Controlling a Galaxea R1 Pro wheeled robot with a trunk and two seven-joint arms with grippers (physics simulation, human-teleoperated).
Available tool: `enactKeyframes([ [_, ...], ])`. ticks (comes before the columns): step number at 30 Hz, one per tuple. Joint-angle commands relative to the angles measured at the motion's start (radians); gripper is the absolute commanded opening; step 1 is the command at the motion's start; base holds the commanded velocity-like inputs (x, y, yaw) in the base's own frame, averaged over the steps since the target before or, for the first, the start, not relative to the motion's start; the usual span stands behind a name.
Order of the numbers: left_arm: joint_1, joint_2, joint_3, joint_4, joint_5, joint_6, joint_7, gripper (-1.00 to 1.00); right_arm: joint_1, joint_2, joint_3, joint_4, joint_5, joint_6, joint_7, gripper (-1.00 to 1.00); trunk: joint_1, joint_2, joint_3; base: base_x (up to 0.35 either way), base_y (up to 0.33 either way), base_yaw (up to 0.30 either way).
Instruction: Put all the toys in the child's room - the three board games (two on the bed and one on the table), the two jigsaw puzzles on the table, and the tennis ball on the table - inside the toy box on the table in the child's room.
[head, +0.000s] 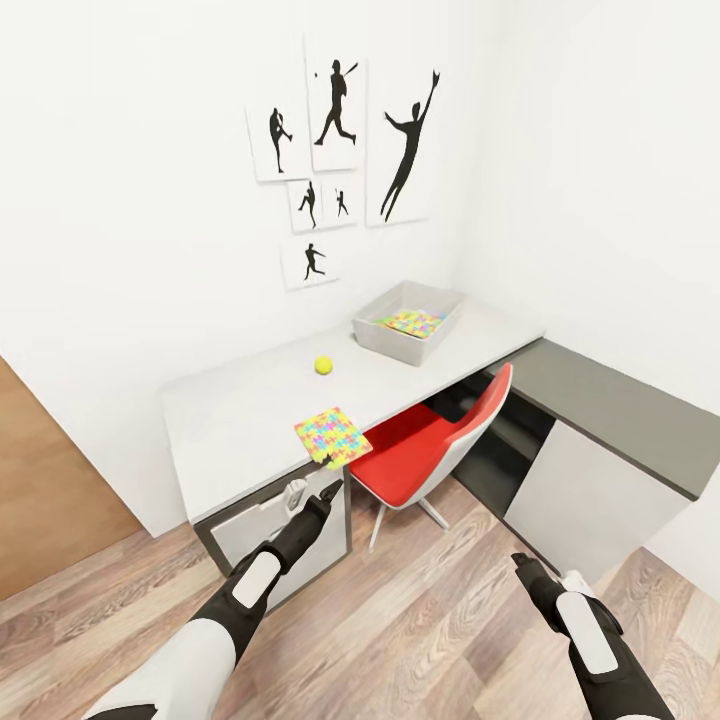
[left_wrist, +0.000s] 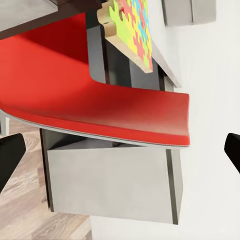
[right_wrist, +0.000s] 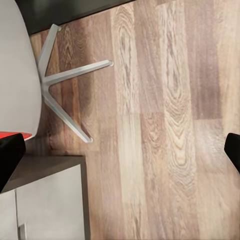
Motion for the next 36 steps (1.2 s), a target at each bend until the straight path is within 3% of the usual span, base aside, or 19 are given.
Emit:
enactKeyframes([
  [1, -0.001, -0.001, 0.004, 0.0, 0.009, 0.01, -0.004, 1.0, 0.0, 0.0, -0.001, -0.002, -0.008, 0.004, -0.006, 1.0, 0.004, -0.008, -0.004, 0.0, 0.0, 0.0],
  [12, -0.001, -0.001, 0.003, 0.0, 0.007, 0.009, -0.01, 1.0, 0.0, 0.0, -0.002, -0.002, -0.008, 0.004, -0.006, 1.0, 0.046, -0.085, -0.039, 0.0, 0.0, 0.0],
  [36, -0.001, -0.001, 0.002, -0.004, 0.001, 0.034, -0.002, 1.0, 0.0, -0.001, -0.002, -0.002, -0.006, 0.004, -0.006, 1.0, 0.046, -0.085, -0.039, 0.074, -0.005, 0.0],
])
